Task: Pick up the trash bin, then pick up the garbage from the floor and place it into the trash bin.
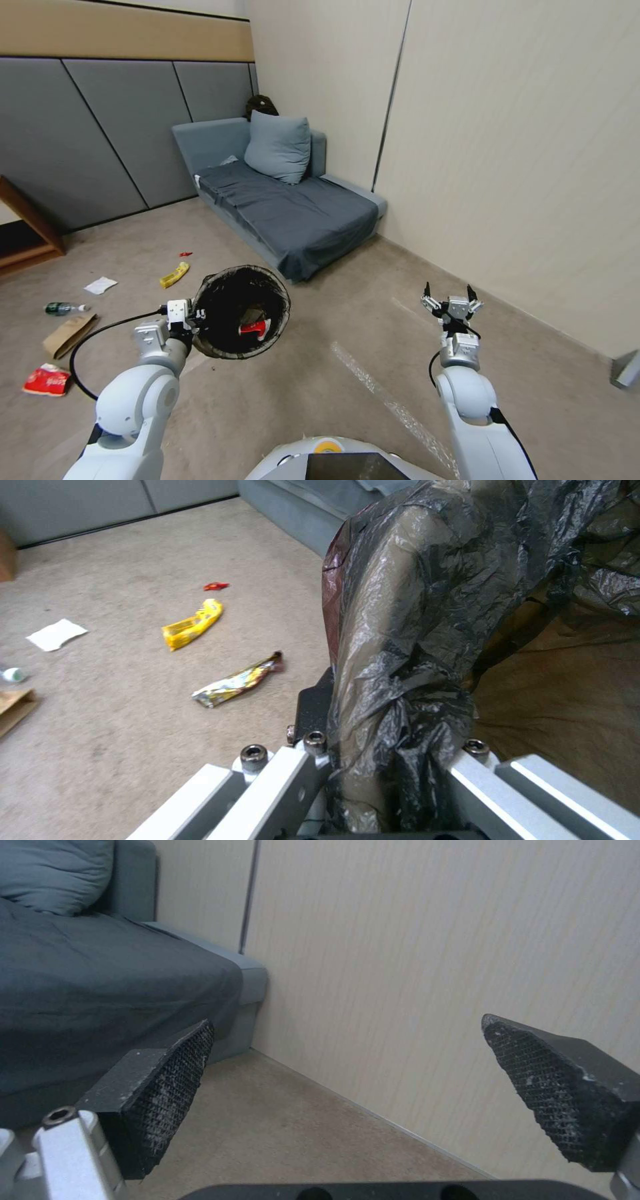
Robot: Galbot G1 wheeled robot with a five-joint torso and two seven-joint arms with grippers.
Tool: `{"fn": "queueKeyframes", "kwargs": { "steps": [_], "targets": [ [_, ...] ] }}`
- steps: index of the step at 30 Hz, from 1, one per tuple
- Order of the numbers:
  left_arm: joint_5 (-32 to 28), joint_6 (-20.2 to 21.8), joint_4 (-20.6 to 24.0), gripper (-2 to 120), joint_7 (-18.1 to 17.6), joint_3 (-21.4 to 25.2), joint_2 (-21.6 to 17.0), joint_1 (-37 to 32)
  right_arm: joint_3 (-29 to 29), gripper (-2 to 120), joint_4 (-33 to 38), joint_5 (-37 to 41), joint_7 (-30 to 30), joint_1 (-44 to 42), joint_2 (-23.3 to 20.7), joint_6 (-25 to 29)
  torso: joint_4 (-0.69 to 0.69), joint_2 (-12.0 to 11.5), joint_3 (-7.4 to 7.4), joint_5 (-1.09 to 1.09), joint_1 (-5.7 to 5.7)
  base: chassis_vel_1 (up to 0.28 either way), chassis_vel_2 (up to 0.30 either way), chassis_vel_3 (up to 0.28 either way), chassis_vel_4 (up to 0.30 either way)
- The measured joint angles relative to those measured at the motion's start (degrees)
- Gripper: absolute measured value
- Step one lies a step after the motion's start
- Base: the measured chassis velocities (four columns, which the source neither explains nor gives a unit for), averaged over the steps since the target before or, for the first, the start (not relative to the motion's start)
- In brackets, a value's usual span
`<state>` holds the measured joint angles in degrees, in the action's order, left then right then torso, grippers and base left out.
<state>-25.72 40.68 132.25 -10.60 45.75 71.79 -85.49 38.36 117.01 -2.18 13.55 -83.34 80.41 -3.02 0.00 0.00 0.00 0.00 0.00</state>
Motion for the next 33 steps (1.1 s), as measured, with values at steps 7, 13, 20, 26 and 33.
{"fn": "queueKeyframes", "kwargs": {
  "steps": [7,13,20,26,33],
  "targets": [
    [0.01,0.06,0.2,1,-0.27,0.13,0.49,-0.16,-0.48,100,-0.56,0.05,0.06,0.01,0.04,0.37,-0.01,0.0,0.0,0.0,0.0,0.026,0.03,0.023,0.03],
    [0.07,0.06,0.2,1,-0.25,0.38,0.35,-0.17,-0.57,100,-0.72,0.14,0.05,0.04,-0.15,0.4,0.0,0.0,0.0,0.0,0.0,0.08,0.069,0.058,0.079],
    [0.08,0.06,0.2,1,-0.16,0.39,0.27,-0.14,-0.6,100,-0.76,0.2,0.02,0.02,-0.26,0.35,0.0,0.0,0.0,0.0,0.0,0.084,0.087,0.067,0.077],
    [0.14,0.05,0.19,1,-0.11,0.4,0.26,-0.16,-0.87,100,-0.76,0.21,-0.09,-0.23,-0.33,0.24,0.0,0.0,0.0,0.0,0.0,0.061,0.065,0.067,0.082],
    [0.14,0.04,0.37,1,-0.1,0.46,0.15,-0.23,-1.2,100,-0.72,0.22,-0.12,-0.36,-0.43,0.19,-0.01,0.0,0.0,0.0,0.0,0.056,0.058,0.075,0.063]
  ]
}}
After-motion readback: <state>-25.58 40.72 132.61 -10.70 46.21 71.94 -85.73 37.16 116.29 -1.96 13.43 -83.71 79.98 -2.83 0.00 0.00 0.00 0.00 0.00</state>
